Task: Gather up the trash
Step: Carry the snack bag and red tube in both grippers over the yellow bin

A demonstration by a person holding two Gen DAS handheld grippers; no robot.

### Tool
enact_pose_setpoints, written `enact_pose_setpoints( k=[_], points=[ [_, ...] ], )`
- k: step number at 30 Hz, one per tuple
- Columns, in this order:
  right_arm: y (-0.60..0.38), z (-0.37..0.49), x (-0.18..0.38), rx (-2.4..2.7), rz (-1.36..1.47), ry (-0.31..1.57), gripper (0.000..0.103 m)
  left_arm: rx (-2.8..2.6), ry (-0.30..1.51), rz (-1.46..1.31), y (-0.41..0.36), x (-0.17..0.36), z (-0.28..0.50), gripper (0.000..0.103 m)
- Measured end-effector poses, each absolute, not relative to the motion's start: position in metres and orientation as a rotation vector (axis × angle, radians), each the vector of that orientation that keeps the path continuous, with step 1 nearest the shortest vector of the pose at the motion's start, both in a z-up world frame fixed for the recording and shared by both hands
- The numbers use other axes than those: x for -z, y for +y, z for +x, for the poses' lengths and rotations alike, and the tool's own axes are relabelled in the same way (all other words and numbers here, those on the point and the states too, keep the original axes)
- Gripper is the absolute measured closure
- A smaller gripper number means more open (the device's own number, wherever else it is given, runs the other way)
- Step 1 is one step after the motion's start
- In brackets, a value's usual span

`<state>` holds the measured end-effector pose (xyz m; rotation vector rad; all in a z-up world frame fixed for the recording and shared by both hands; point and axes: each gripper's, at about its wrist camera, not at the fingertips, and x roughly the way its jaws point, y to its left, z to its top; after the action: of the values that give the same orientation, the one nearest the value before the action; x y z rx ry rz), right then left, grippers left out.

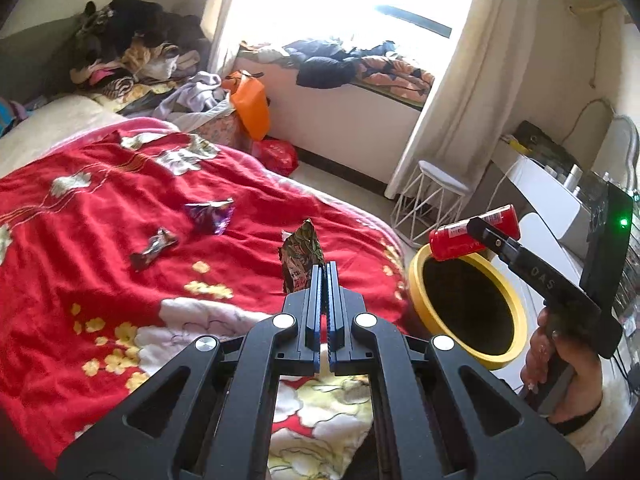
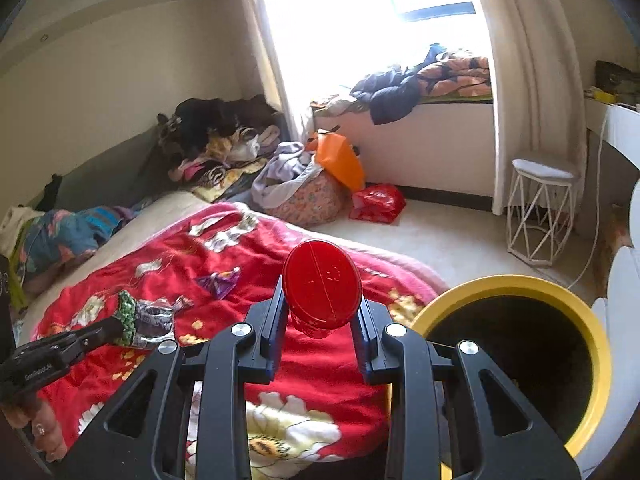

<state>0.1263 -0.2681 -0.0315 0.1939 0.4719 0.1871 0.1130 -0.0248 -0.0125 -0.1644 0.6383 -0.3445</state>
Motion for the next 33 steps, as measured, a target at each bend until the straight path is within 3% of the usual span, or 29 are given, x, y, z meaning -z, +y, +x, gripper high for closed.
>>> enact_pose_setpoints(
  k=[33],
  points=[
    [-0.417,0.110,0.056,0.130,0.377,0.456,0.076,0.621,0.650,-0.038,-0.193,0.024,0.125,0.102]
  ],
)
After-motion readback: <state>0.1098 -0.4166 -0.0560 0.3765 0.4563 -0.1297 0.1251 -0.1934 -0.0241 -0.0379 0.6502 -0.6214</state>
